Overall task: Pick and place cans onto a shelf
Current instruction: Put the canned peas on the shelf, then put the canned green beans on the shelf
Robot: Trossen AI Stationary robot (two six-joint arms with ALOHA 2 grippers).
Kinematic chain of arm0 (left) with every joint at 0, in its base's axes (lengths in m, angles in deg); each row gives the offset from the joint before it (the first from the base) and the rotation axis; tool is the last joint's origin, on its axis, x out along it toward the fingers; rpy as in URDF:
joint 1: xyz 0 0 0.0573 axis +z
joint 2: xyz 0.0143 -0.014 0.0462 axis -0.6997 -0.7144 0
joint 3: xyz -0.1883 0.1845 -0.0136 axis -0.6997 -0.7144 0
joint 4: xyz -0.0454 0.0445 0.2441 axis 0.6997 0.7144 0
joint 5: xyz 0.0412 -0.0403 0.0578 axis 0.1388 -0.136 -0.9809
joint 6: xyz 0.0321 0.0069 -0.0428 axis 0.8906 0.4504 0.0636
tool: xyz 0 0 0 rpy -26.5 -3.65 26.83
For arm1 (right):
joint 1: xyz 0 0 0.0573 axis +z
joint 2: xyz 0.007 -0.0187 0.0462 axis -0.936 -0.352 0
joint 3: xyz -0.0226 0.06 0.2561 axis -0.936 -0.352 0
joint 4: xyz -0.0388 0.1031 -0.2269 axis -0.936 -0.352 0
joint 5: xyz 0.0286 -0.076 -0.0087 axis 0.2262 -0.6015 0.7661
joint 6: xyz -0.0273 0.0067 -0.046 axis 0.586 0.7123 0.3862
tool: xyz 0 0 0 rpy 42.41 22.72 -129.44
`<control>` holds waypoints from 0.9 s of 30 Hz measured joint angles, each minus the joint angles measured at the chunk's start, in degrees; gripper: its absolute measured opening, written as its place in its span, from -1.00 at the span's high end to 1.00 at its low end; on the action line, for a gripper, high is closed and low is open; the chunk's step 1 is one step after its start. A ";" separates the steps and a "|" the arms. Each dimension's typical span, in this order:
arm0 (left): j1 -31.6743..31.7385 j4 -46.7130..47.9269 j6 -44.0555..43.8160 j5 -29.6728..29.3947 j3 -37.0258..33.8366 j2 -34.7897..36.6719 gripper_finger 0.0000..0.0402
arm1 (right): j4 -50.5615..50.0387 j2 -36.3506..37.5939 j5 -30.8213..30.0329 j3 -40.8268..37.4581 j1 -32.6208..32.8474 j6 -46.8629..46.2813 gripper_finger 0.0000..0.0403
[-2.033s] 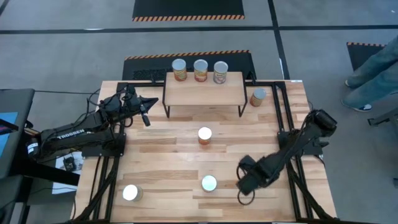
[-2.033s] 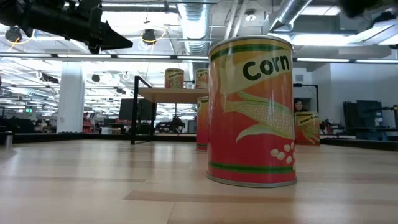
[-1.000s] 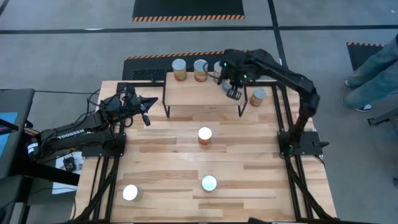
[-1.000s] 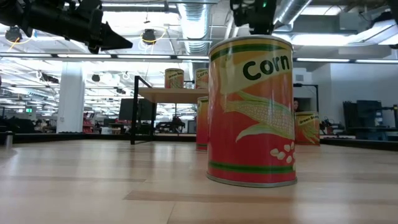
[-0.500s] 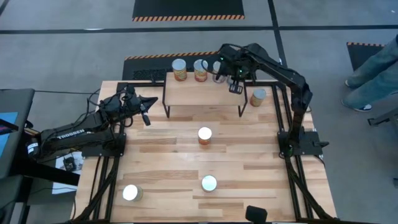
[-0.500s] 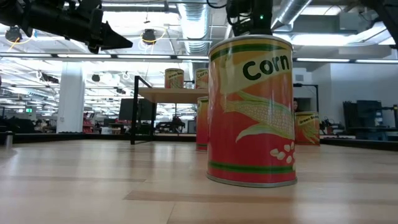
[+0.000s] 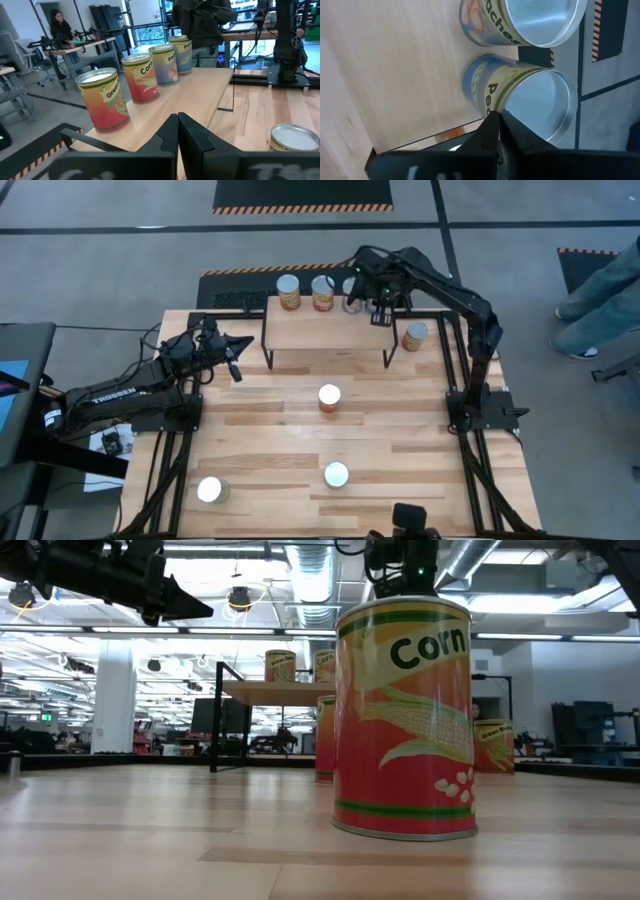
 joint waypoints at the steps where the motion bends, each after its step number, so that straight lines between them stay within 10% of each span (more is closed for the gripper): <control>1: 0.01 0.00 0.00 0.00 0.00 0.00 1.00 | 0.00 0.00 0.03 0.00 -0.08 0.02 0.87; 27: -0.01 0.80 -0.07 0.04 0.00 0.01 1.00 | 2.87 0.74 -4.50 -0.08 -0.04 0.40 0.68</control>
